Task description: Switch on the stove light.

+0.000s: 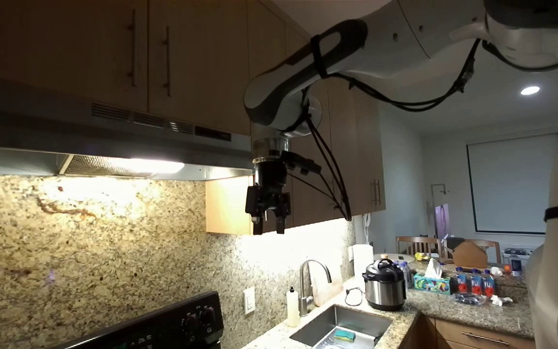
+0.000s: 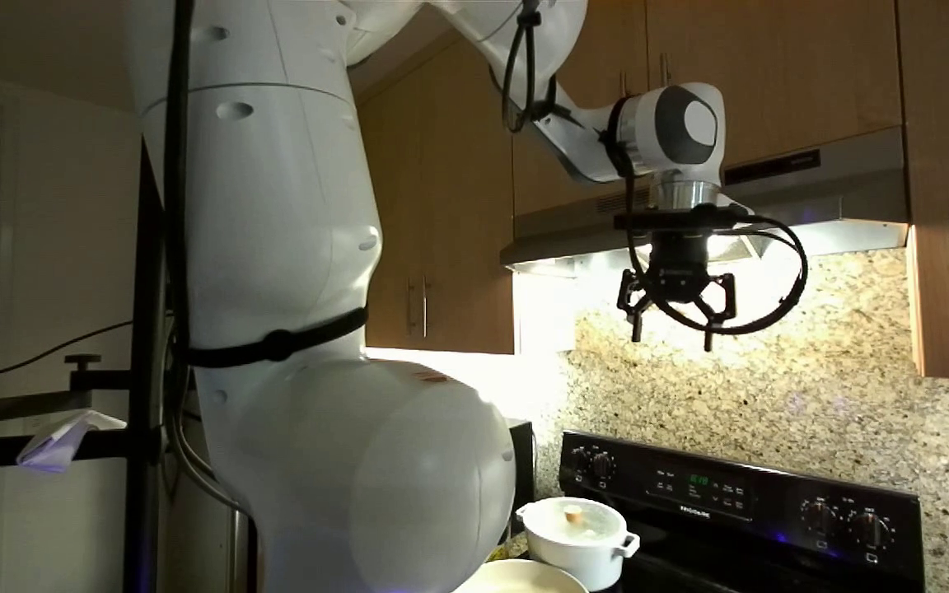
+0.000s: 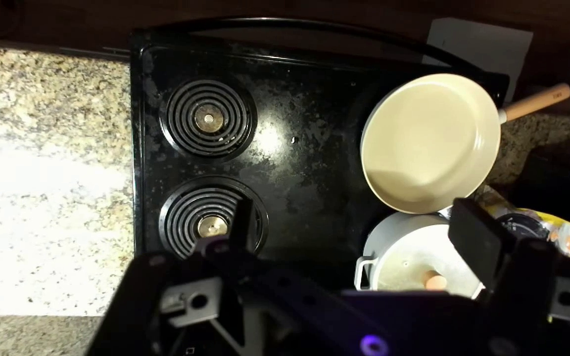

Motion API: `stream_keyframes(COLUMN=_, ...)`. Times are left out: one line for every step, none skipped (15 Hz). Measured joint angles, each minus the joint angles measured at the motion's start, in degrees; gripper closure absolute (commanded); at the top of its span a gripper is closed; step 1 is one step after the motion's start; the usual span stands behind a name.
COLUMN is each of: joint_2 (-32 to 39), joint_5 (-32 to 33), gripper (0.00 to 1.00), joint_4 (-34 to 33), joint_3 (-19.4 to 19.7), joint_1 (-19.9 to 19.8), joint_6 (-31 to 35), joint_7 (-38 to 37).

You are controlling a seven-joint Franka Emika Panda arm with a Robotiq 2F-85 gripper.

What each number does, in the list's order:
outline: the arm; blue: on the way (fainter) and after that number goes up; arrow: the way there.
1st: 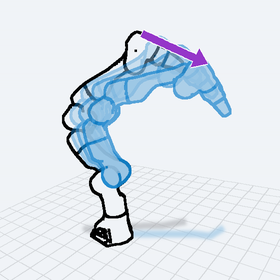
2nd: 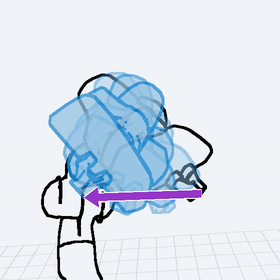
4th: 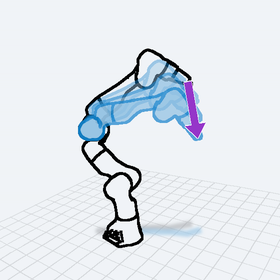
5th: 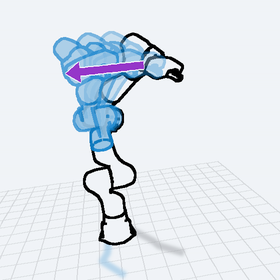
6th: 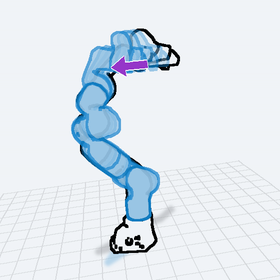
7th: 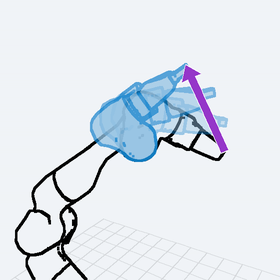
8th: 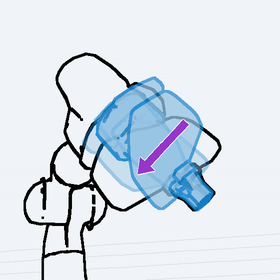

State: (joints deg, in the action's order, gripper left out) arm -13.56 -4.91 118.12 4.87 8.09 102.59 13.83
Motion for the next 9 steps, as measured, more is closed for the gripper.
stream_keyframes(joint_2=0.32, joint_5=0.00, gripper=0.00, joint_4=0.00, joint_3=-0.07, joint_1=-0.20, joint_6=-0.33, joint_7=0.62)
stream_keyframes(joint_2=0.52, joint_5=0.00, gripper=0.00, joint_4=0.00, joint_3=-0.16, joint_1=-0.44, joint_6=-0.83, joint_7=1.01)
stream_keyframes(joint_2=0.62, joint_5=0.00, gripper=0.00, joint_4=0.00, joint_3=-0.21, joint_1=-0.58, joint_6=-1.20, joint_7=1.33)
stream_keyframes(joint_2=0.64, joint_5=0.00, gripper=0.00, joint_4=0.00, joint_3=-0.23, joint_1=-0.63, joint_6=-1.31, joint_7=1.42)
stream_keyframes(joint_2=0.64, joint_5=0.00, gripper=0.00, joint_4=0.00, joint_3=-0.23, joint_1=-0.63, joint_6=-1.34, joint_7=1.42)
stream_keyframes(joint_2=0.64, joint_5=0.00, gripper=0.00, joint_4=0.00, joint_3=-0.25, joint_1=-0.63, joint_6=-1.34, joint_7=1.42)
stream_keyframes(joint_2=0.64, joint_5=0.00, gripper=0.00, joint_4=0.00, joint_3=-0.28, joint_1=-0.63, joint_6=-1.35, joint_7=1.42)
stream_keyframes(joint_2=0.64, joint_5=0.00, gripper=0.00, joint_4=0.00, joint_3=-0.31, joint_1=-0.63, joint_6=-1.35, joint_7=1.42)
stream_keyframes(joint_2=0.64, joint_5=0.00, gripper=0.00, joint_4=0.00, joint_3=-0.31, joint_1=-0.64, joint_6=-1.35, joint_7=1.42)
